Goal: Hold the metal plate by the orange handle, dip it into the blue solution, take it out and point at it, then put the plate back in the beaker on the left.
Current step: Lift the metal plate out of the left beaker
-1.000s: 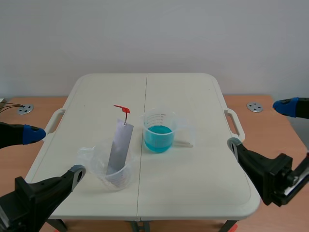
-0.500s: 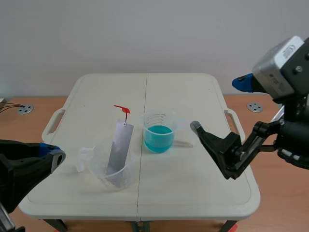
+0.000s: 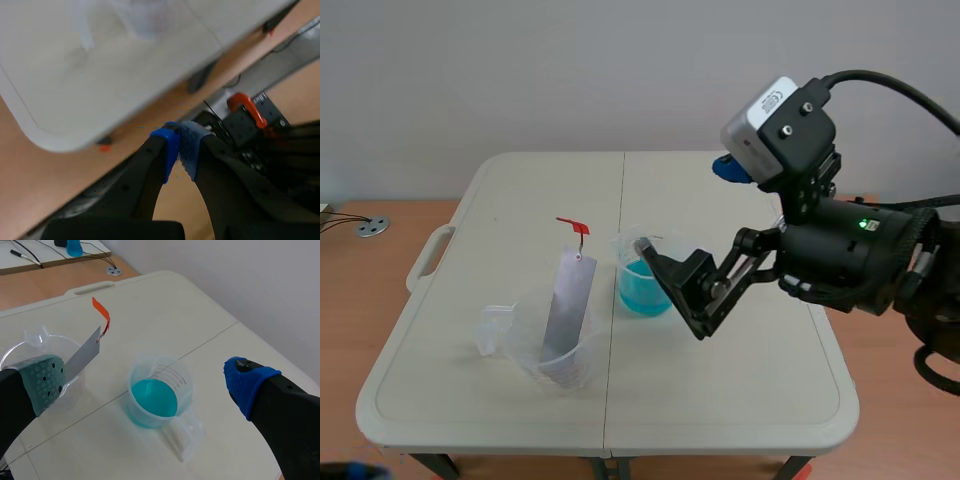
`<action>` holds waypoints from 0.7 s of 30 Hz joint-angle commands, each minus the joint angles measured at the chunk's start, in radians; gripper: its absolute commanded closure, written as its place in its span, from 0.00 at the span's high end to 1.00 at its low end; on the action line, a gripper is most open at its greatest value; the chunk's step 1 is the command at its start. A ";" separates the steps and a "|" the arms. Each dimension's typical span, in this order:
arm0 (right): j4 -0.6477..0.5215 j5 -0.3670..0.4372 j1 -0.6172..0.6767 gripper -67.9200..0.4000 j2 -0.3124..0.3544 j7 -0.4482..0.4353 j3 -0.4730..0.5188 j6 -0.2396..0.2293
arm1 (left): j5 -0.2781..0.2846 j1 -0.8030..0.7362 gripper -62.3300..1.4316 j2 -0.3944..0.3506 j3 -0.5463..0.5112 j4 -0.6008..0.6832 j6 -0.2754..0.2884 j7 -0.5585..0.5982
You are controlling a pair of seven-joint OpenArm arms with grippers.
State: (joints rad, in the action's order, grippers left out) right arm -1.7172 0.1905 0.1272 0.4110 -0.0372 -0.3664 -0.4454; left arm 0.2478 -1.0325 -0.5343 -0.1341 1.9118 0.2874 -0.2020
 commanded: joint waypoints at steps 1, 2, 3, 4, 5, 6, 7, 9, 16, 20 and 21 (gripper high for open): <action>0.013 0.010 -0.042 0.98 -0.012 0.003 -0.014 0.003 | -0.010 -0.035 0.05 0.004 -0.004 -0.015 -0.006 0.009; 0.033 0.010 -0.063 0.98 -0.022 0.014 -0.031 0.003 | -0.010 -0.056 0.05 0.004 -0.004 -0.027 -0.006 0.007; 0.051 0.004 -0.081 0.98 -0.029 0.023 -0.045 0.003 | -0.010 -0.072 0.05 0.004 -0.004 -0.039 -0.006 0.003; 0.068 -0.002 -0.098 0.98 -0.037 0.029 -0.060 0.003 | -0.010 -0.086 0.05 0.005 -0.004 -0.053 -0.005 0.000; 0.087 -0.005 -0.115 0.98 -0.043 0.032 -0.074 0.003 | -0.010 -0.097 0.05 0.005 -0.003 -0.068 -0.005 -0.001; 0.104 -0.004 -0.130 0.98 -0.048 0.032 -0.089 0.003 | -0.010 -0.104 0.05 0.005 -0.003 -0.082 -0.005 -0.001; 0.121 -0.005 -0.146 0.98 -0.055 0.032 -0.102 0.003 | -0.010 -0.109 0.05 0.004 -0.003 -0.098 -0.005 -0.001; 0.156 -0.004 -0.179 0.98 -0.067 0.032 -0.128 0.003 | -0.010 -0.115 0.05 0.004 -0.003 -0.131 -0.005 -0.001; 0.272 -0.008 -0.282 0.98 -0.118 0.032 -0.203 0.003 | -0.010 -0.114 0.05 0.004 0.000 -0.228 -0.005 0.002; 0.326 -0.012 -0.328 0.98 -0.146 0.032 -0.240 0.003 | -0.009 -0.114 0.05 0.004 0.000 -0.244 -0.005 0.001; 0.338 -0.018 -0.338 0.98 -0.154 0.032 -0.248 0.003 | -0.009 -0.114 0.05 0.004 0.000 -0.244 -0.005 0.001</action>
State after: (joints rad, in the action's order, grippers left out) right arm -1.3663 0.1696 -0.1890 0.2649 0.0059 -0.6136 -0.4450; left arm 0.2329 -1.1492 -0.5346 -0.1341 1.6485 0.2817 -0.2092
